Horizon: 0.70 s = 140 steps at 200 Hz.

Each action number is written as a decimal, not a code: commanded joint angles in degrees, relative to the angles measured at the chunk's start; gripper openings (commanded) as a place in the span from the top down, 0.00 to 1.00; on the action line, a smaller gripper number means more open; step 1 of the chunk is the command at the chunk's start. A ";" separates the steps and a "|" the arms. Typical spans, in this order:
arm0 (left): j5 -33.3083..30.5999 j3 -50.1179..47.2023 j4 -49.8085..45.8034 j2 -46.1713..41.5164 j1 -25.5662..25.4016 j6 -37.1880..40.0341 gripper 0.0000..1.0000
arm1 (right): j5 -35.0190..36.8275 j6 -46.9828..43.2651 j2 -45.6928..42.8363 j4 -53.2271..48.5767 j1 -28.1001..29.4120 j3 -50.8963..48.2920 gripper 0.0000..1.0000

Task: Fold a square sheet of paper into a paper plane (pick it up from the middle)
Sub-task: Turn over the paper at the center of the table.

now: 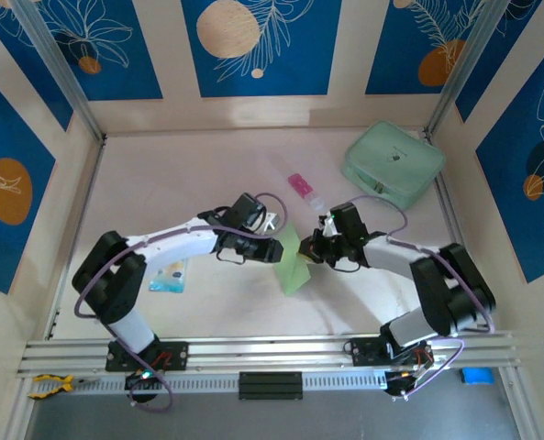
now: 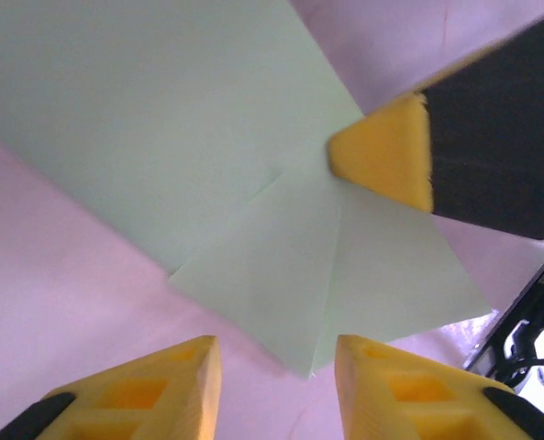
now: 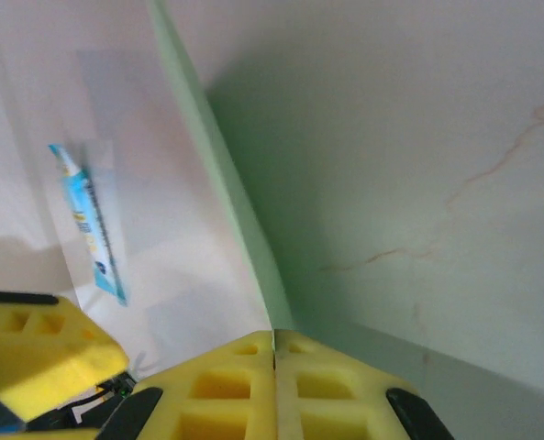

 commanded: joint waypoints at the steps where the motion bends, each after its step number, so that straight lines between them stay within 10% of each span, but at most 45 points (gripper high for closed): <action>1: -2.92 2.62 -7.07 -3.54 0.90 0.95 0.59 | 6.30 -4.18 -6.79 -9.66 1.80 1.78 0.93; 140: -10.75 -11.98 -8.37 -28.42 3.32 -5.76 0.45 | 26.87 -16.18 -20.37 -43.86 7.45 15.41 0.94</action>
